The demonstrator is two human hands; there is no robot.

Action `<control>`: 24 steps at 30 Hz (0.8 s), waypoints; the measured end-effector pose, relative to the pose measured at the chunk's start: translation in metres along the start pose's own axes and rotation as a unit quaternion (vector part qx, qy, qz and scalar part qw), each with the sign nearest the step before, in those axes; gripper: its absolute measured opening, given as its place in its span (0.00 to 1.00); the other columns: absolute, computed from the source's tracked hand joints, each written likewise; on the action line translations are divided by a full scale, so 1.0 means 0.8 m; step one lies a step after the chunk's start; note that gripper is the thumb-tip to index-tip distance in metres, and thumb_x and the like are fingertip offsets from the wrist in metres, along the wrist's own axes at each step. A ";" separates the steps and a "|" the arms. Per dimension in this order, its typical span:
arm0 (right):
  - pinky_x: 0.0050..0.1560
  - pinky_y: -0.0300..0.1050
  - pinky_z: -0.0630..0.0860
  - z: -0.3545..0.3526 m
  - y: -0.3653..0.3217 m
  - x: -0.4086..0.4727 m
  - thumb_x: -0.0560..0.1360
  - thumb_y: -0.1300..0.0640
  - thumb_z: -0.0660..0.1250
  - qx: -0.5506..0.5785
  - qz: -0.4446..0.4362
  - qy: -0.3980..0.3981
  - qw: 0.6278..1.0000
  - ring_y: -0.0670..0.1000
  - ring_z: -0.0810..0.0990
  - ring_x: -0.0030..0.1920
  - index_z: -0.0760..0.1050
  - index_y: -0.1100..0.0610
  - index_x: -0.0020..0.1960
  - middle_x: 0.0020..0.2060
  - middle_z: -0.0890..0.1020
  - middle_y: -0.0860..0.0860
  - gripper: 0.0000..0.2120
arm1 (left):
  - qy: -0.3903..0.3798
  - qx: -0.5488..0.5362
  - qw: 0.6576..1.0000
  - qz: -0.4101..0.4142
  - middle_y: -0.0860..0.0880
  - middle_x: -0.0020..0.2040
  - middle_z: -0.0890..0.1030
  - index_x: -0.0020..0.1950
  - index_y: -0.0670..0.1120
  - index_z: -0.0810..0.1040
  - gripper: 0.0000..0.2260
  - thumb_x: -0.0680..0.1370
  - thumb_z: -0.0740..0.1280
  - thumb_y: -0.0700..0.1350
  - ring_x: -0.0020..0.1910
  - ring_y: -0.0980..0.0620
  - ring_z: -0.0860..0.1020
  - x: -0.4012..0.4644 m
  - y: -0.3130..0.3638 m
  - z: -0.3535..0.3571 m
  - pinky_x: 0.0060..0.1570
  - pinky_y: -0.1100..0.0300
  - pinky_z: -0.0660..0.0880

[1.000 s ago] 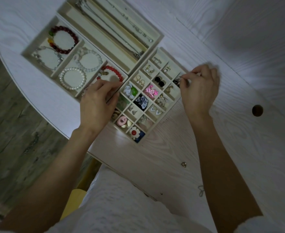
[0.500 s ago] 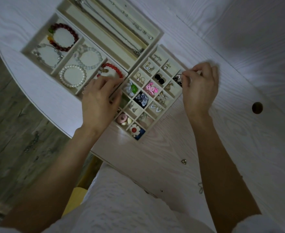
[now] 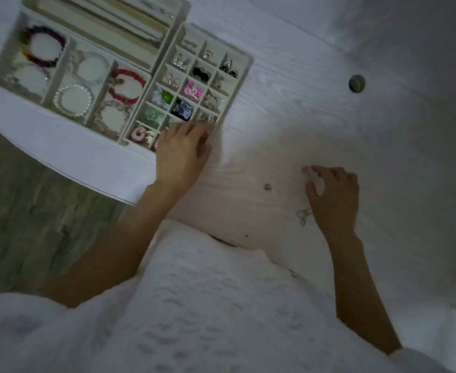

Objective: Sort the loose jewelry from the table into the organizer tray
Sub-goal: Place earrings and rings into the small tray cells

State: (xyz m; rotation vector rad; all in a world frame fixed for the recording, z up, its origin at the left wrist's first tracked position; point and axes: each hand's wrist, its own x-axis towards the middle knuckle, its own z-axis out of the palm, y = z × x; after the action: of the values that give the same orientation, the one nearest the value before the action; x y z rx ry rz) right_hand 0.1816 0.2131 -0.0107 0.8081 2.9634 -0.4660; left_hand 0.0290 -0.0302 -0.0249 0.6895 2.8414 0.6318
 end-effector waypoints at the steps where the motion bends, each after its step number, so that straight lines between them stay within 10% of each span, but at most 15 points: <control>1: 0.50 0.49 0.70 0.000 0.005 -0.012 0.74 0.57 0.67 0.022 0.026 -0.027 0.999 0.61 0.75 0.51 0.77 0.58 0.59 0.51 0.78 0.59 0.14 | 0.000 0.000 1.000 0.000 0.44 0.56 0.80 0.62 0.47 0.78 0.16 0.74 0.66 0.44 0.52 0.39 0.76 0.001 -0.003 0.000 0.51 0.48 0.70; 6: 0.45 0.40 0.69 0.019 -0.018 -0.043 0.74 0.52 0.69 0.142 0.037 -0.069 0.987 0.45 0.72 0.48 0.69 0.55 0.67 0.54 0.72 0.52 0.23 | -0.003 -0.006 1.000 0.011 0.44 0.51 0.82 0.60 0.47 0.79 0.16 0.73 0.65 0.45 0.47 0.39 0.77 0.007 -0.005 0.003 0.49 0.49 0.72; 17: 0.33 0.39 0.67 0.056 -0.056 -0.019 0.72 0.64 0.69 0.106 -0.094 0.002 0.990 0.54 0.77 0.35 0.77 0.61 0.43 0.38 0.78 0.55 0.01 | 0.020 -0.030 0.999 0.023 0.43 0.48 0.80 0.61 0.47 0.79 0.16 0.74 0.63 0.46 0.45 0.40 0.77 0.002 -0.007 0.009 0.47 0.46 0.75; 24: 0.38 0.42 0.72 0.052 -0.056 -0.014 0.72 0.65 0.67 0.140 -0.143 -0.026 0.979 0.51 0.76 0.43 0.77 0.60 0.51 0.46 0.78 0.54 0.08 | 0.038 -0.021 0.998 0.040 0.44 0.44 0.80 0.59 0.47 0.79 0.14 0.74 0.65 0.44 0.42 0.41 0.77 0.001 -0.007 0.007 0.43 0.50 0.74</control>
State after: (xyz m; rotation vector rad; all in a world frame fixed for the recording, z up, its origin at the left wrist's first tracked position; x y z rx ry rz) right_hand 0.1670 0.1586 -0.0365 0.3726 3.0147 -0.9203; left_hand 0.0277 -0.0322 -0.0324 0.7925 2.8731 0.7425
